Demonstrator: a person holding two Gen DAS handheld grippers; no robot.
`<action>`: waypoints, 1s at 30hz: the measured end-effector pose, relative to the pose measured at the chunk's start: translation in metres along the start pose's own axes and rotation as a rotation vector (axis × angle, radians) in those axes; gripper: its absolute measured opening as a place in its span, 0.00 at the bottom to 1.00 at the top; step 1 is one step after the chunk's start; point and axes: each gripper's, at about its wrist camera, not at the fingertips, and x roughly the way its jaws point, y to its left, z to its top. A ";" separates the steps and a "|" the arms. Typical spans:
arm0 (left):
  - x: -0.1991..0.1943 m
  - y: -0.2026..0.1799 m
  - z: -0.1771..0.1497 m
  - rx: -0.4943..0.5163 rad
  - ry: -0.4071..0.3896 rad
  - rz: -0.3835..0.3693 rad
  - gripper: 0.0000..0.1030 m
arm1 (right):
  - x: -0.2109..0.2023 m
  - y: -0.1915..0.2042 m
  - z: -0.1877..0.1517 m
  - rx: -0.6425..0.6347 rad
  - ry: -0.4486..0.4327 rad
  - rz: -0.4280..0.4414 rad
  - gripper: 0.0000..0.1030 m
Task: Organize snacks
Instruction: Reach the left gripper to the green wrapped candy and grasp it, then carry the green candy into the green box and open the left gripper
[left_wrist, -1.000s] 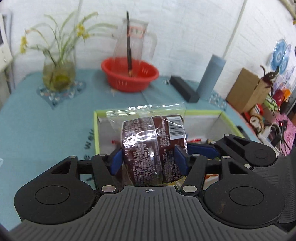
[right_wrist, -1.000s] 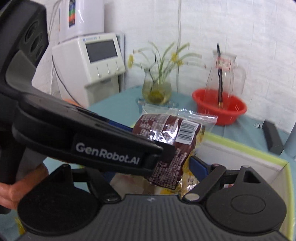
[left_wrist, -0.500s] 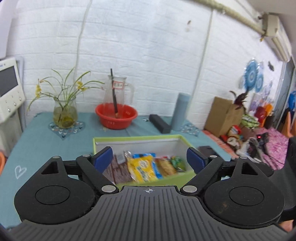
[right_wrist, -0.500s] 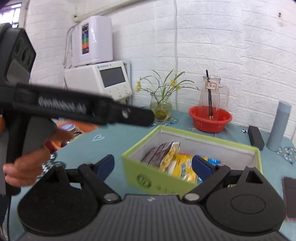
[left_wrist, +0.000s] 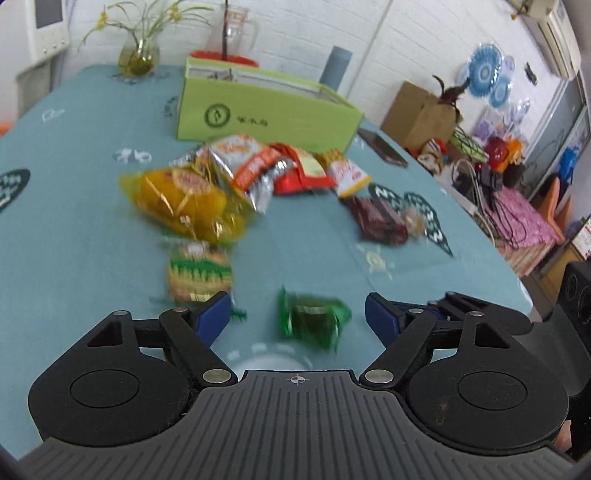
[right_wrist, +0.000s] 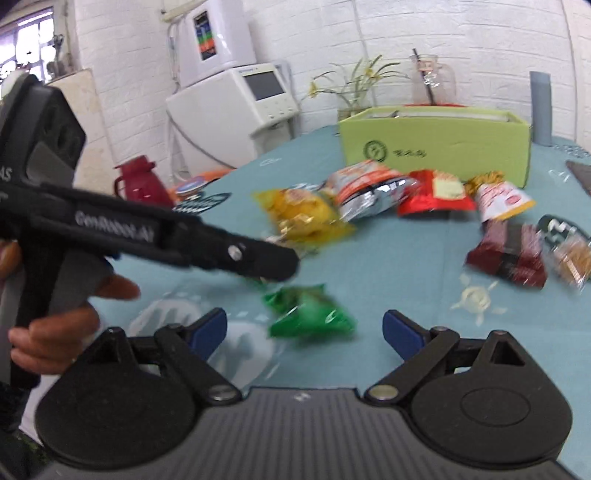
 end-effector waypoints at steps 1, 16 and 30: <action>0.000 -0.003 -0.005 -0.003 0.006 0.006 0.64 | 0.002 0.003 -0.004 -0.011 0.007 -0.007 0.92; 0.062 -0.010 0.015 -0.041 0.043 -0.035 0.19 | 0.011 -0.023 -0.005 -0.068 0.005 -0.158 0.90; 0.072 0.005 0.043 -0.080 0.009 0.001 0.43 | 0.045 -0.049 0.045 -0.147 -0.012 -0.123 0.90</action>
